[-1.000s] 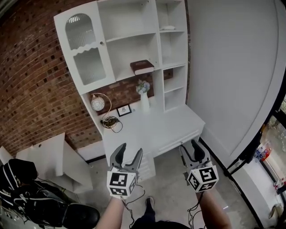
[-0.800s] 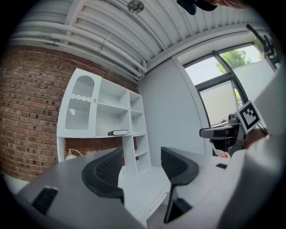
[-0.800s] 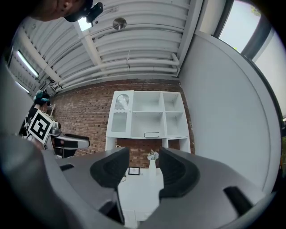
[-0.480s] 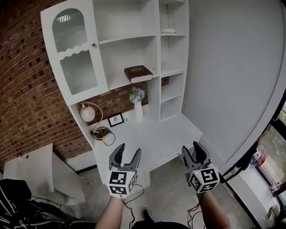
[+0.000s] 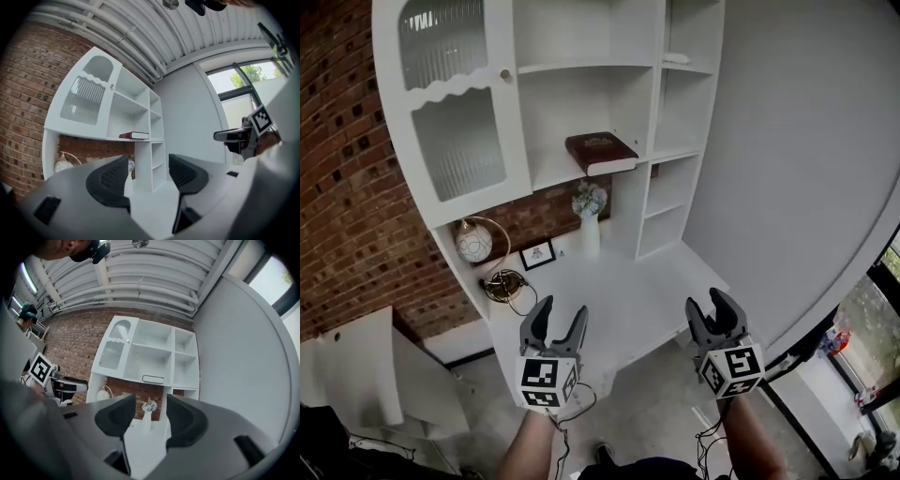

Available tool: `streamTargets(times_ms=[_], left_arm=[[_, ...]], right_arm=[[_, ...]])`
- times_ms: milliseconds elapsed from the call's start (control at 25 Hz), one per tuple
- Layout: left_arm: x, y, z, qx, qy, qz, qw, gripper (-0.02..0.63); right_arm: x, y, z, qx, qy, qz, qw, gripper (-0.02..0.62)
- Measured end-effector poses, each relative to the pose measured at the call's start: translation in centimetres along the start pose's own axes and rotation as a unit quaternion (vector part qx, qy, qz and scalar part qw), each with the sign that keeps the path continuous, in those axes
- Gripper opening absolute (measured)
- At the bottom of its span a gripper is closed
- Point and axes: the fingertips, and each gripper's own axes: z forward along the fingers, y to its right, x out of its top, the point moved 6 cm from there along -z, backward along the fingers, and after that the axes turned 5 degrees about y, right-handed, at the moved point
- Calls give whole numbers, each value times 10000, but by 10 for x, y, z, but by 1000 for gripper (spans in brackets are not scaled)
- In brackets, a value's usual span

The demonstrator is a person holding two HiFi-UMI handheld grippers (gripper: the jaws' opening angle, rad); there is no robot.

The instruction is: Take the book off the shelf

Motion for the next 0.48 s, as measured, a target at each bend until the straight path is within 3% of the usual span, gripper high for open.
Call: streamTargets(times_ms=[480], left_arm=[[-13,-34,33,96,-73,160,9998,255]], right_arm=[[6,14,73,61,294,-94,9995,196]])
